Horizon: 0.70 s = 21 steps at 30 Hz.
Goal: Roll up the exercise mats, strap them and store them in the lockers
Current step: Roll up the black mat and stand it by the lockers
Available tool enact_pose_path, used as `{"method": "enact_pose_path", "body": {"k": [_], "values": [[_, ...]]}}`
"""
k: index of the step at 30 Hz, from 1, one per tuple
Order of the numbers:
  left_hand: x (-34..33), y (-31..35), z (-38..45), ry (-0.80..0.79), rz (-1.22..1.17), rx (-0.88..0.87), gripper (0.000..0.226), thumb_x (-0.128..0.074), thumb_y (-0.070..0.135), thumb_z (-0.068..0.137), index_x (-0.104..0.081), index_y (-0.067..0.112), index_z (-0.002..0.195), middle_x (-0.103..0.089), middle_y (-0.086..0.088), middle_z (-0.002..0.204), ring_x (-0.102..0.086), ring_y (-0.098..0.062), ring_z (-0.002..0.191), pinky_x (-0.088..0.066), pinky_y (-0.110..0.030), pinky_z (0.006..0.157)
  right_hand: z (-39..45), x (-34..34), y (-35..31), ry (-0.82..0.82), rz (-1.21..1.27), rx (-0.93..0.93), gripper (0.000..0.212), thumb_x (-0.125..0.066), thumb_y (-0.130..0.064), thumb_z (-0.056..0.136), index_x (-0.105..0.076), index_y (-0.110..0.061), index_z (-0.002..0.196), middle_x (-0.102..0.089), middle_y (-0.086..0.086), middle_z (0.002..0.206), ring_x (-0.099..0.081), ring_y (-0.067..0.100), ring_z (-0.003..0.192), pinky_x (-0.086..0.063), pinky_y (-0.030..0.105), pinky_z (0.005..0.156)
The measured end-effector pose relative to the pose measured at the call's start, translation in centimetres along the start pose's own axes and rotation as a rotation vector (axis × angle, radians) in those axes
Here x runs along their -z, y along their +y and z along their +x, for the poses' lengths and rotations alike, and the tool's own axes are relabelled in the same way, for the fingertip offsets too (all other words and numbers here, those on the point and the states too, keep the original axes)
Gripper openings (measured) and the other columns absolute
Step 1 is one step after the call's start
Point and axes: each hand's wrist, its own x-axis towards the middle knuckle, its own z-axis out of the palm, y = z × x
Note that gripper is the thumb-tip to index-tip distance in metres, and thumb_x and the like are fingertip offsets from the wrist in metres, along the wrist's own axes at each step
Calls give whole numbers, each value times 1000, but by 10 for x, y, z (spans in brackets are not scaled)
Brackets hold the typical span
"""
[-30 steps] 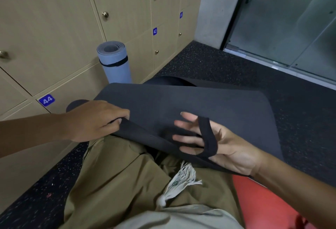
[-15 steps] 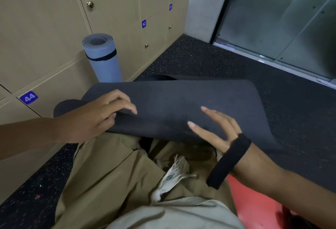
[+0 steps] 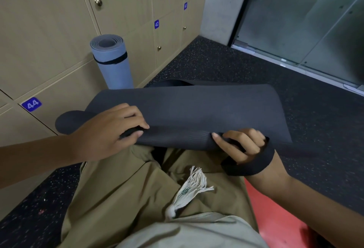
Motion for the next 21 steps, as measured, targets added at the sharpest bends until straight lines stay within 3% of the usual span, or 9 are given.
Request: {"method": "enact_pose_path", "body": {"k": [3, 6, 10, 14, 16, 19, 21], "values": [[-2, 3, 1, 3, -13, 19, 30, -49, 41, 99, -71, 24, 111, -55, 19, 106, -54, -8, 95, -45, -27, 79, 8, 2, -4, 33, 18, -23, 31, -71, -19, 95, -73, -5, 122, -71, 9, 104, -65, 29, 81, -53, 39, 64], [0, 8, 1, -6, 49, 2, 39, -52, 53, 97, -71, 22, 109, -57, 15, 104, -55, -11, 91, -50, -32, 75, 4, 0, -12, 7, -27, -32, 35, -79, -29, 91, -76, -4, 115, -74, 11, 108, -69, 33, 88, -54, 40, 71], [2, 12, 4, -46, 155, 12, 47, -48, 69, 90, -65, 28, 106, -57, 16, 99, -55, -11, 83, -49, -30, 63, -5, -11, -13, -111, -74, -127, 47, -77, -37, 89, -72, -3, 122, -70, 12, 122, -61, 32, 110, -46, 43, 90], [1, 17, 4, -73, 87, 84, 41, -51, 73, 84, -58, 36, 100, -55, 20, 90, -54, -4, 78, -46, -25, 60, 2, -15, -14, -118, 50, -276, 52, -73, -44, 89, -70, -2, 118, -67, 13, 114, -58, 33, 101, -48, 45, 88], [-1, 23, 1, -72, 31, 147, 31, -62, 68, 81, -55, 40, 92, -53, 21, 83, -53, -2, 76, -39, -18, 62, 5, -18, -15, -141, 91, -290, 50, -65, -47, 90, -69, -3, 111, -66, 13, 109, -55, 31, 98, -45, 43, 87], [-8, 33, -1, -24, -122, 347, 34, -89, 42, 72, -56, 36, 79, -58, 16, 82, -57, -7, 83, -37, -16, 63, 3, -23, -18, -127, 102, -275, 46, -59, -47, 89, -70, -4, 101, -67, 10, 98, -53, 28, 91, -41, 40, 81], [-14, 39, 0, 2, -179, 429, 34, -92, 32, 69, -59, 33, 76, -60, 15, 87, -58, -10, 83, -38, -18, 61, -2, -26, -21, -99, 109, -272, 43, -59, -46, 87, -70, -5, 95, -67, 8, 90, -48, 24, 87, -39, 37, 76]]}}
